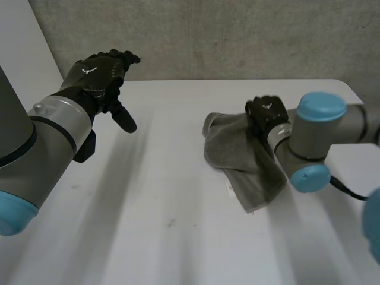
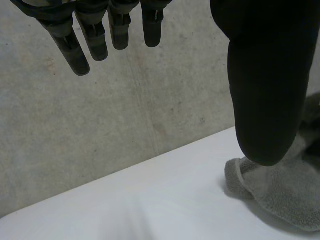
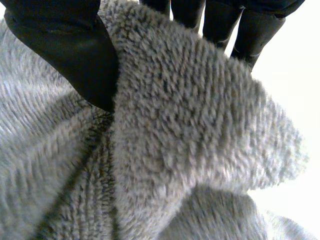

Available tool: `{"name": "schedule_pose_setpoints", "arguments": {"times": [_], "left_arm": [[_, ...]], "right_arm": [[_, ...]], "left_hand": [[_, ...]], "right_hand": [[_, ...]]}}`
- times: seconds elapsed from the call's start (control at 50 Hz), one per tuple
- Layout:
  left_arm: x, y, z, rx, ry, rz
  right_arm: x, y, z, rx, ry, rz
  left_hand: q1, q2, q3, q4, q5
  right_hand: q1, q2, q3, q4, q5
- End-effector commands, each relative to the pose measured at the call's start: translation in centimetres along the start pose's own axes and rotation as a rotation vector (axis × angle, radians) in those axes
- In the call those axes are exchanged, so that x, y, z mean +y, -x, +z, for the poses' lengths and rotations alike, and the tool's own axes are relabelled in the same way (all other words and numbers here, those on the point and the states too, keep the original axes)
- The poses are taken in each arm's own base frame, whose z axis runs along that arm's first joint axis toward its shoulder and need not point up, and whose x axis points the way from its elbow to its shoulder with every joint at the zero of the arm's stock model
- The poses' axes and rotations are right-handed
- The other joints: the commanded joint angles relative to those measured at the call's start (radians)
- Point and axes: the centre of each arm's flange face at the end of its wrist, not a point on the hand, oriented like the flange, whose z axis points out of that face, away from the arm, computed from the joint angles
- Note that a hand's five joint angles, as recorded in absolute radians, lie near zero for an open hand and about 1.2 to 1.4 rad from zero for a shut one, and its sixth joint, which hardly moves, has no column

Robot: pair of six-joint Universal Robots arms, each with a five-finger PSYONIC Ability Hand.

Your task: Fold the towel.

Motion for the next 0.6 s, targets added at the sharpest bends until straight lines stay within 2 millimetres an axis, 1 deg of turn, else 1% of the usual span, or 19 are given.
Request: {"name": "schedule_pose_setpoints", "arguments": {"times": [0.02, 0.06, 0.1, 0.12, 0.16, 0.22, 0.26, 0.3, 0.32, 0.34, 0.36, 0.38, 0.4, 0.42, 0.44, 0.48, 0.54, 0.58, 0.6], "left_arm": [[-1.0, 0.1, -0.3, -0.007, -0.031, -0.004], [-1.4, 0.2, -0.5, -0.010, -0.043, -0.006], [-2.2, 0.3, -0.9, -0.010, -0.067, -0.009], [-2.2, 0.3, -0.9, -0.010, -0.067, -0.009], [-2.6, 0.4, -1.1, -0.012, -0.078, -0.010], [-3.1, 0.8, -1.2, -0.024, -0.095, -0.012], [-3.5, 1.2, -1.2, -0.036, -0.106, -0.013], [-3.5, 1.3, -1.2, -0.039, -0.108, -0.012], [-3.5, 1.3, -1.2, -0.040, -0.108, -0.012], [-3.4, 1.4, -1.1, -0.040, -0.103, -0.011], [-3.5, 1.5, -1.0, -0.043, -0.103, -0.011], [-3.5, 1.5, -1.0, -0.043, -0.103, -0.011], [-3.3, 1.6, -0.9, -0.046, -0.097, -0.012], [-3.2, 1.6, -0.7, -0.046, -0.090, -0.012], [-3.2, 1.6, -0.7, -0.046, -0.089, -0.012], [-3.0, 1.6, -0.6, -0.048, -0.080, -0.011], [-2.1, 1.6, -0.4, -0.048, -0.044, -0.017], [-0.9, 1.7, -0.3, -0.053, 0.012, -0.016], [-0.9, 1.7, -0.3, -0.053, 0.013, -0.016]], "right_arm": [[-6.9, 1.5, -4.9, -0.082, -0.108, 0.086], [-7.8, 2.9, -6.1, -0.118, -0.113, 0.100], [-8.0, 6.3, -9.0, -0.205, -0.059, 0.145], [-8.0, 6.3, -9.0, -0.205, -0.059, 0.145], [-6.7, 9.5, -12.0, -0.304, 0.060, 0.180], [-5.9, 10.9, -13.5, -0.349, 0.132, 0.187], [-4.4, 13.2, -16.6, -0.439, 0.274, 0.172], [-4.0, 13.6, -17.8, -0.463, 0.339, 0.160], [-4.0, 13.7, -18.8, -0.484, 0.390, 0.154], [-4.1, 13.7, -18.8, -0.484, 0.390, 0.154], [-4.2, 13.4, -19.2, -0.482, 0.421, 0.152], [-4.2, 13.4, -19.2, -0.482, 0.422, 0.152], [-4.7, 13.1, -19.5, -0.479, 0.424, 0.146], [-6.0, 12.5, -19.3, -0.460, 0.379, 0.154], [-6.0, 12.5, -19.3, -0.460, 0.378, 0.154], [-8.7, 8.8, -17.5, -0.347, 0.247, 0.180], [-9.7, 6.6, -16.7, -0.292, 0.198, 0.194], [-11.2, 3.3, -15.6, -0.204, 0.123, 0.207], [-11.2, 3.2, -15.6, -0.203, 0.122, 0.208]], "left_hand": [[0.002, 0.019, 0.016, 0.017, -0.017], [0.000, 0.016, 0.013, 0.014, -0.020], [0.000, 0.016, 0.013, 0.014, -0.020], [0.000, 0.016, 0.013, 0.014, -0.020], [0.000, 0.016, 0.013, 0.014, -0.020], [0.000, 0.016, 0.013, 0.014, -0.020], [-0.003, 0.013, 0.010, 0.012, -0.023], [-0.003, 0.013, 0.010, 0.012, -0.023], [-0.003, 0.013, 0.010, 0.012, -0.023], [-0.003, 0.013, 0.010, 0.012, -0.023], [-0.003, 0.013, 0.010, 0.012, -0.023], [-0.003, 0.013, 0.010, 0.012, -0.023], [-0.003, 0.013, 0.010, 0.012, -0.023], [-0.003, 0.013, 0.010, 0.012, -0.023], [-0.003, 0.013, 0.010, 0.012, -0.023], [-0.006, 0.010, 0.007, 0.009, -0.026], [-0.003, 0.013, 0.010, 0.012, -0.023], [-0.001, 0.016, 0.013, 0.014, -0.020], [0.000, 0.016, 0.013, 0.014, -0.020]], "right_hand": [[0.087, 0.227, 0.234, 0.213, 0.294], [0.087, 0.227, 0.234, 0.213, 0.294], [0.087, 0.227, 0.234, 0.213, 0.294], [0.087, 0.227, 0.234, 0.213, 0.294], [0.087, 0.227, 0.234, 0.213, 0.294], [0.087, 0.227, 0.234, 0.213, 0.294], [0.087, 0.227, 0.234, 0.213, 0.294], [0.087, 0.227, 0.234, 0.213, 0.294], [-0.275, -0.135, -0.128, -0.150, -0.068], [-0.279, -0.139, -0.132, -0.153, -0.072], [-0.770, -0.630, -0.623, -0.644, -0.563], [-0.775, -0.635, -0.628, -0.649, -0.568], [-1.057, -0.917, -0.910, -0.931, -0.850], [-1.135, -0.994, -0.987, -1.009, -0.928], [-1.135, -0.994, -0.987, -1.009, -0.928], [-1.135, -0.994, -0.987, -1.009, -0.928], [-1.135, -0.994, -0.987, -1.009, -0.928], [-1.135, -0.994, -0.987, -1.009, -0.928], [-1.135, -0.994, -0.987, -1.009, -0.928]]}}
